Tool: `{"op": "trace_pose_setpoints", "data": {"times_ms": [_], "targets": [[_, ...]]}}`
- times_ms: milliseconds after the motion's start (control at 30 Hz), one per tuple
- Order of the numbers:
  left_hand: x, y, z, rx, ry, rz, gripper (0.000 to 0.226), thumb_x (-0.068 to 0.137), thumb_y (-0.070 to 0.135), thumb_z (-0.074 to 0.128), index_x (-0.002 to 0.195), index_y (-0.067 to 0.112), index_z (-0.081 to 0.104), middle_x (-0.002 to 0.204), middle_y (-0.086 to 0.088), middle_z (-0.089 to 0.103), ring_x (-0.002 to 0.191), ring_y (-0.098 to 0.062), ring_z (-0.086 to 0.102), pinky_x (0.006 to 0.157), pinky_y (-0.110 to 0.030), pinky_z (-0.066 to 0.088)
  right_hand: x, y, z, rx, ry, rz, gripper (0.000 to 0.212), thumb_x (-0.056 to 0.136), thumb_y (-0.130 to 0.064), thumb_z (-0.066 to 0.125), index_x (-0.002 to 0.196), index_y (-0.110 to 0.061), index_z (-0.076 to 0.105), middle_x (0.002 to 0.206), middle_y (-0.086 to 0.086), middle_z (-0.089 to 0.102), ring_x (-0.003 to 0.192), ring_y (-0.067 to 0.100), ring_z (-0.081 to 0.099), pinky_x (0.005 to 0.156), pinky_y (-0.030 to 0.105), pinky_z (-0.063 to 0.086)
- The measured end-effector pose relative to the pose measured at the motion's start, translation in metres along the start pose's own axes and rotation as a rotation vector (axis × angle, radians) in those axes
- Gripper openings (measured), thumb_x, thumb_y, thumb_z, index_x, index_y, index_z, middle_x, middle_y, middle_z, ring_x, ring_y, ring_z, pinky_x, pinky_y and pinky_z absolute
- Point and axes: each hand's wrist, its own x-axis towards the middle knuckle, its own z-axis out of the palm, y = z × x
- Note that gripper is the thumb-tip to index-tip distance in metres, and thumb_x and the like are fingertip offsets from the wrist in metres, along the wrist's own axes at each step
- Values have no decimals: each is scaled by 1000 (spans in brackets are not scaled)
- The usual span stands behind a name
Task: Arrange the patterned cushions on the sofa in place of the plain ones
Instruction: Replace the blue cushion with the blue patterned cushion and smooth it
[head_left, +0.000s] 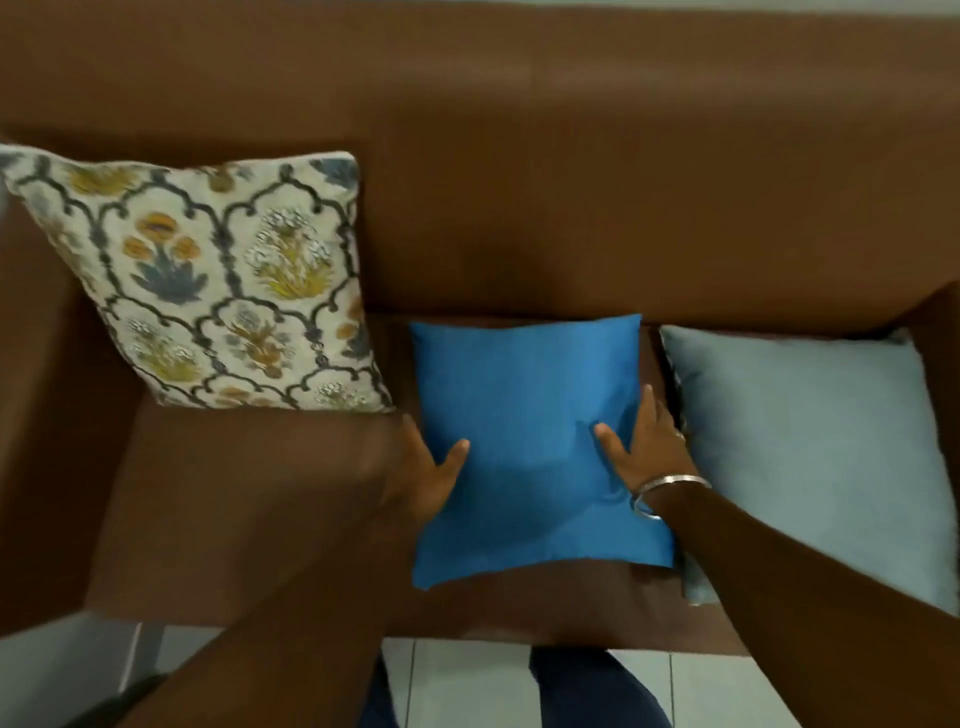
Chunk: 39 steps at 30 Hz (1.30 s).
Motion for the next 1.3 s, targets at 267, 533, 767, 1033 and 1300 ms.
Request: {"op": "trace_pose_setpoints", "data": {"times_ms": [267, 533, 767, 1033, 1300], "targets": [[-10, -21, 22, -155, -52, -220, 92, 81, 76, 55, 157, 29, 34, 160, 5, 43, 149, -19, 39, 124, -44, 28, 12, 55, 38, 628, -186, 303, 86, 74, -60, 73, 142, -15, 44, 137, 9, 58, 124, 32, 57, 106, 44, 45], [-11, 68, -113, -174, -335, -208, 89, 80, 91, 31, 126, 23, 66, 88, 8, 79, 72, -5, 72, 66, -30, 53, 7, 26, -121, 859, -502, 195, 54, 75, -49, 68, 107, -5, 70, 83, 15, 78, 66, 26, 75, 49, 28, 56], [44, 129, -99, -323, -175, -26, 101, 66, 95, 27, 137, 29, 55, 140, 9, 57, 132, -19, 51, 110, -40, 40, 62, -37, -136, 867, -149, 8, 85, 63, -87, 36, 124, -32, 56, 120, -1, 64, 108, 22, 61, 95, 43, 48], [95, 101, -20, -463, 63, 168, 97, 72, 84, 56, 155, 41, 27, 153, 9, 46, 137, -22, 50, 112, -51, 44, 106, -32, -49, 842, 78, -235, 79, 81, -58, 61, 149, -33, 30, 132, -11, 58, 116, 6, 58, 100, 36, 48], [69, 83, -19, 481, 494, 634, 89, 94, 64, 43, 162, 14, 14, 169, -18, 19, 157, -36, 13, 125, -54, 17, 75, -35, -38, -307, 608, -857, 76, 88, -44, 53, 152, -14, 25, 160, 13, 25, 142, 41, 29, 109, 63, 30]]}}
